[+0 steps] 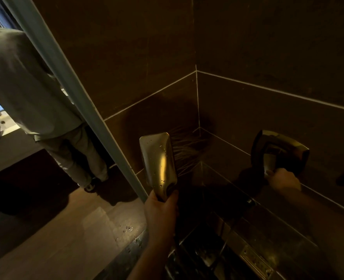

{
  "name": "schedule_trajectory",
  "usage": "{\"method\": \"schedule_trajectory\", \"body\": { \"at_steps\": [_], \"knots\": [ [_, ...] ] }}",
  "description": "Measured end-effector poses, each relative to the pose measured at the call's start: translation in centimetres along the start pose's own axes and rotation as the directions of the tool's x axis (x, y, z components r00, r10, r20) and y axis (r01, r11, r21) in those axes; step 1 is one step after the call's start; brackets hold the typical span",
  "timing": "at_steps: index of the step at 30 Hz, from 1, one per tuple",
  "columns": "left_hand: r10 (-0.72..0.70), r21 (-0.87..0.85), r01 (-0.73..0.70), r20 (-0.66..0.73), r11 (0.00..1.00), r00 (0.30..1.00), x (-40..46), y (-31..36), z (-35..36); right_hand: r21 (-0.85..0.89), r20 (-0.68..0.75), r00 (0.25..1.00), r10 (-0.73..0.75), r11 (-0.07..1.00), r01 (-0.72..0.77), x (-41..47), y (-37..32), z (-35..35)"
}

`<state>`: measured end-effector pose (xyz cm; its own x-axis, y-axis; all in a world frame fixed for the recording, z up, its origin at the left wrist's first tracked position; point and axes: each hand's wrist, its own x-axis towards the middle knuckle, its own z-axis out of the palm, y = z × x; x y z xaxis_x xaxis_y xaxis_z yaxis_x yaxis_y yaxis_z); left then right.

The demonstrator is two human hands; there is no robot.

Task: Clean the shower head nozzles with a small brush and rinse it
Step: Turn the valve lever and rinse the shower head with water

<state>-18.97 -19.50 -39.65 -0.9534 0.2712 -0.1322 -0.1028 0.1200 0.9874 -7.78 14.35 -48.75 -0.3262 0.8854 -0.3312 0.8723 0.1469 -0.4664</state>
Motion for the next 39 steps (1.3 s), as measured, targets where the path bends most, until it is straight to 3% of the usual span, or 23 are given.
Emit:
{"method": "schedule_trajectory", "body": {
  "at_steps": [15, 22, 27, 32, 35, 39],
  "knots": [
    [-0.051, -0.002, 0.051, 0.013, 0.999, 0.999, 0.9, -0.1, -0.3, -0.123, -0.052, 0.997, -0.048, 0.992, 0.042, 2.0, 1.7, 0.8],
    [-0.082, 0.01, 0.082, 0.098, 0.997, 0.992, 0.5, 0.4, -0.5, 0.092, 0.034, 0.999, -0.013, 0.996, 0.01, 2.5, 1.6, -0.2],
    [-0.119, 0.004, 0.121, 0.229, 0.993, 0.966, -0.9, 1.4, 0.7, 0.199, 0.016, 0.996, -0.09, 0.976, 0.085, -5.8, 1.0, -2.7],
    [-0.11, -0.133, 0.203, 0.503, 0.97, 0.857, -3.6, 4.1, 4.6, 0.541, 0.153, 0.927, -0.343, 0.814, 0.211, -22.6, -1.8, -5.1],
    [-0.077, -0.165, 0.238, 0.646, 0.957, 0.76, -5.9, 6.1, 7.3, 0.656, 0.022, 0.914, -0.406, 0.695, 0.293, -28.3, -2.3, -6.7],
    [0.023, -0.146, 0.141, 0.77, 0.979, 0.638, -10.0, 9.0, 10.2, 0.663, -0.152, 0.948, -0.279, 0.683, 0.307, -31.0, -0.6, -10.1]
  ]
}}
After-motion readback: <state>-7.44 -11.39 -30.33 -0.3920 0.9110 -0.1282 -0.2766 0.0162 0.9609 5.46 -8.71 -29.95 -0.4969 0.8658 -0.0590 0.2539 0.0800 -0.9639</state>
